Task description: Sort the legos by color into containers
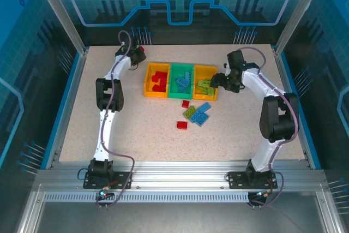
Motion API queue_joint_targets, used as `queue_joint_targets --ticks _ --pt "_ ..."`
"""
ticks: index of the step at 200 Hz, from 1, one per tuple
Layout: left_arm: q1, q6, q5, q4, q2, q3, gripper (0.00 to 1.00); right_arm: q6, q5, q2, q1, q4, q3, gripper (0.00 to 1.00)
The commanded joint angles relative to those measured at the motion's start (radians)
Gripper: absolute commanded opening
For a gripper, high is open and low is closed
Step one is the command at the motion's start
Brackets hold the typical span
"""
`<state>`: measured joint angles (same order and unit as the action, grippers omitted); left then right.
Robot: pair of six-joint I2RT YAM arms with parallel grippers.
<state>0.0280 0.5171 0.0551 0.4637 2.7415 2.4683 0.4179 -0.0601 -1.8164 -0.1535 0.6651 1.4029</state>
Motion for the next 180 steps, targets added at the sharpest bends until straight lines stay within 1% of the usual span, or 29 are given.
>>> queue_joint_targets --ticks 1,26,73,91,107,118,130,143,154,165,180 --pt "-0.002 -0.004 -0.028 0.003 -0.053 -0.063 0.29 0.009 -0.004 0.026 0.017 0.010 0.002 0.81" --pt "-0.002 -0.011 -0.032 -0.049 -0.106 -0.144 0.30 0.008 -0.003 0.028 0.017 0.010 0.001 0.81" --pt "-0.002 0.009 -0.060 -0.088 -0.167 -0.236 0.24 0.015 -0.007 0.017 0.017 0.001 0.002 0.81" --pt "-0.002 0.020 -0.069 -0.115 -0.204 -0.304 0.22 0.012 -0.007 0.018 0.018 0.002 0.004 0.81" --pt "-0.001 0.022 -0.065 -0.174 -0.263 -0.393 0.23 0.009 -0.006 0.017 0.019 0.005 0.007 0.82" --pt "-0.001 0.016 -0.062 -0.199 -0.298 -0.427 0.28 0.008 -0.008 0.015 0.020 0.004 0.008 0.81" --pt "-0.002 0.002 -0.064 -0.192 -0.317 -0.419 0.34 0.010 -0.013 0.011 0.020 0.002 0.007 0.81" --pt "-0.003 -0.021 -0.061 -0.165 -0.318 -0.373 0.59 0.013 -0.020 0.007 0.020 -0.003 0.006 0.81" --pt "-0.002 -0.050 -0.051 -0.142 -0.306 -0.324 0.73 0.017 -0.023 0.004 0.020 -0.008 0.006 0.81" --pt "-0.006 -0.076 -0.045 -0.114 -0.275 -0.266 0.80 0.019 -0.025 0.002 0.020 -0.010 0.006 0.81" --pt "-0.019 -0.083 -0.063 -0.053 -0.201 -0.139 0.84 0.019 -0.023 0.000 0.020 -0.009 0.008 0.82"
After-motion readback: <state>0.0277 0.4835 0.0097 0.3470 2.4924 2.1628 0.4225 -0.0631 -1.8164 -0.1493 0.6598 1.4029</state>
